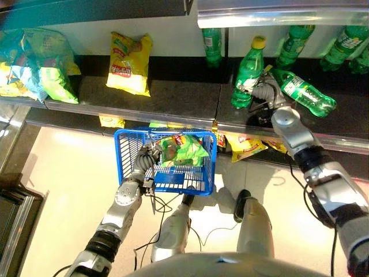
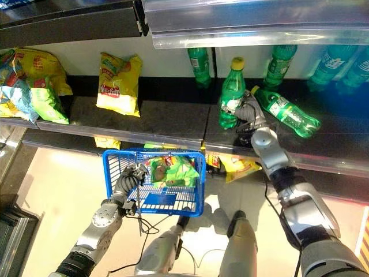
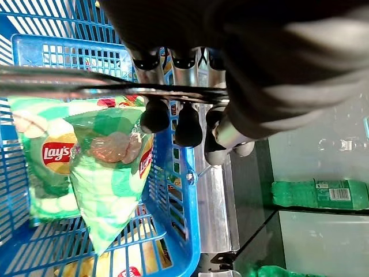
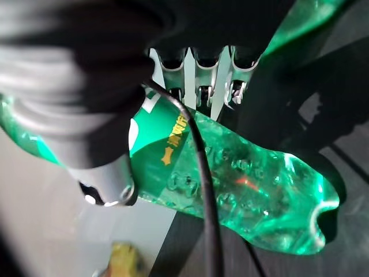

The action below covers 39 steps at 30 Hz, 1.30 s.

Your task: Pick up the snacks into the basket

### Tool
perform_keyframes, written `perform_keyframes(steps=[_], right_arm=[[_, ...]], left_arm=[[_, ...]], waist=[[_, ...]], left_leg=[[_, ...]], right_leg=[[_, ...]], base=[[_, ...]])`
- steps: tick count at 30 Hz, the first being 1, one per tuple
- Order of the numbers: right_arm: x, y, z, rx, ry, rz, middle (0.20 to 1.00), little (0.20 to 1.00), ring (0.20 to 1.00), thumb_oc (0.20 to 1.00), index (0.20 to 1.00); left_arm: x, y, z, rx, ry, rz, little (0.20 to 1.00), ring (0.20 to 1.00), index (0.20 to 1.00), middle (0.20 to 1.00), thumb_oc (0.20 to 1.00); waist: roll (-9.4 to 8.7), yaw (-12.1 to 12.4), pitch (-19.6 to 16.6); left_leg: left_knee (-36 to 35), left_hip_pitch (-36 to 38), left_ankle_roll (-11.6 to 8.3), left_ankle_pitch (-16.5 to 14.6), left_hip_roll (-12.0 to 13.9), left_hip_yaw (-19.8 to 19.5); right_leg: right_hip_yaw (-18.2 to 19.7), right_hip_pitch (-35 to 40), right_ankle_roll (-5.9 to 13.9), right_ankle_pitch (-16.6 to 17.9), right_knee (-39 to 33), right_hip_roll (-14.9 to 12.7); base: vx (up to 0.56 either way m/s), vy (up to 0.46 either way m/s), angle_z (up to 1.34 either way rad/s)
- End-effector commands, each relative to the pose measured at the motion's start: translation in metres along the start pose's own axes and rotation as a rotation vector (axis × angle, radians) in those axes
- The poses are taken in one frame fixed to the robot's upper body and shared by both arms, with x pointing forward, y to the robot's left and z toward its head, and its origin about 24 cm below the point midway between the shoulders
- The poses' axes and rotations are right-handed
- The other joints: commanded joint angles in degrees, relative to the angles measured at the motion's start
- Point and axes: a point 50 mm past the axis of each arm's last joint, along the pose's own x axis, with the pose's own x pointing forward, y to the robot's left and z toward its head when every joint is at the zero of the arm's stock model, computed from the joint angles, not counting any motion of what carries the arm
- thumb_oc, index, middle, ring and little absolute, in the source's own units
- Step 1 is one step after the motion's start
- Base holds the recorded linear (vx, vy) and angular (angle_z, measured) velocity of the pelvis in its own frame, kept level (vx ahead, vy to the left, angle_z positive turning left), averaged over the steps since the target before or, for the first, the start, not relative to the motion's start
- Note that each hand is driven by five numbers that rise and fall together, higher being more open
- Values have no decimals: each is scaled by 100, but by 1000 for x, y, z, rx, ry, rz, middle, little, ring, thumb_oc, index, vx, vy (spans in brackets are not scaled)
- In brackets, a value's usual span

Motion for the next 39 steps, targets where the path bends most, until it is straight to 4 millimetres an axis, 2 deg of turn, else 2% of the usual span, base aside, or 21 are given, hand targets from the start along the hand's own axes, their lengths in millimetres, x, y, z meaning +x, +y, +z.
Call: perform_keyframes(steps=[1,4,6,10,12,14,15,18,20,21,22,23,25,27,28,34,39], right_arm=[[0,2,44,207,-238,-6,200,200,200,200,200],[-11,9,41,268,-252,25,200,200,200,200,200],[-27,22,35,412,-252,80,200,200,200,200,200],[-47,41,26,545,-224,161,200,200,200,200,200],[-55,49,21,537,-202,219,200,200,200,200,200],[-66,63,5,521,-122,312,200,200,200,200,200],[-66,64,5,521,-122,312,200,200,200,200,200],[-77,77,-12,479,-39,393,200,200,200,200,200],[-87,93,-29,422,47,478,200,200,200,200,200],[-87,94,-29,422,47,478,200,200,200,200,200],[-92,105,-43,385,122,524,200,200,200,200,200],[-92,106,-43,385,122,524,200,200,200,200,200],[-93,116,-49,268,144,588,200,200,200,200,200],[-94,131,-58,208,192,642,200,200,200,200,200],[-94,131,-58,208,191,642,200,200,200,200,200],[-85,162,-43,92,134,733,200,200,200,200,200],[-83,181,-38,72,133,786,200,200,200,200,200]], left_arm=[[12,8,51,46,-256,13,200,200,200,200,200],[15,10,49,62,-247,31,200,200,200,200,200],[18,12,47,83,-234,50,200,200,200,200,200],[23,17,50,99,-237,93,200,200,200,200,200],[25,18,55,114,-252,99,200,200,200,200,200],[31,19,69,144,-305,101,200,200,200,200,200],[31,19,69,144,-305,101,200,200,200,200,200],[36,16,81,166,-348,87,200,200,200,200,200],[42,11,94,163,-397,77,200,200,200,200,200],[42,11,94,163,-397,77,200,200,200,200,200],[44,6,101,154,-423,61,200,200,200,200,200],[44,7,101,155,-423,62,200,200,200,200,200],[45,1,111,149,-463,36,200,200,200,200,200],[44,-8,117,131,-492,-2,200,200,200,200,200],[44,-8,117,131,-492,-1,200,200,200,200,200],[40,-26,121,92,-519,-75,200,200,200,200,200],[37,-39,124,75,-538,-125,200,200,200,200,200]], waist=[[-449,-61,-327],[-538,-132,-348],[-656,-251,-370],[-808,-403,-389],[-873,-457,-398],[-976,-538,-417],[-976,-536,-415],[-1052,-590,-450],[-1086,-622,-493],[-1085,-624,-493],[-1100,-625,-515],[-1101,-628,-513],[-1105,-615,-512],[-1108,-578,-535],[-1110,-581,-533],[-1089,-513,-592],[-1066,-455,-606]], left_leg=[[-183,491,515,-330,-416,489],[-151,513,540,-391,-385,603],[-112,561,571,-460,-340,776],[-123,657,607,-523,-273,993],[-141,725,617,-543,-245,1079],[-215,805,613,-547,-201,1150],[-218,811,613,-546,-201,1153],[-312,897,602,-541,-162,1200],[-393,946,588,-521,-130,1217],[-396,948,588,-520,-129,1216],[-429,964,581,-511,-112,1208],[-430,966,581,-510,-112,1207],[-451,984,573,-507,-109,1189],[-472,1022,569,-511,-114,1169],[-473,1025,569,-511,-114,1169],[-496,1051,581,-517,-113,1127],[-506,1042,586,-513,-115,1081]], right_leg=[[715,820,609,669,-1344,78],[840,814,635,723,-1418,135],[980,832,668,763,-1494,204],[1174,817,703,791,-1507,302],[1252,808,708,792,-1497,348],[1327,830,721,794,-1518,395],[1329,832,721,794,-1518,396],[1339,871,740,811,-1577,414],[1346,877,746,820,-1603,419],[1345,878,746,820,-1604,420],[1329,883,750,822,-1608,414],[1328,884,749,820,-1607,414],[1319,891,747,810,-1600,410],[1303,918,737,805,-1603,403],[1302,920,737,804,-1603,403],[1288,938,730,799,-1649,398],[1253,943,720,790,-1647,390]], base=[[26,35,1],[25,34,-17],[28,63,-36],[26,52,-36],[26,38,-45],[10,28,-37],[8,10,-16],[4,5,-5],[11,9,-7],[12,6,-6],[3,2,-4],[0,0,0],[0,0,0],[0,0,0],[0,0,0],[-3,-7,2],[-5,-6,3]])
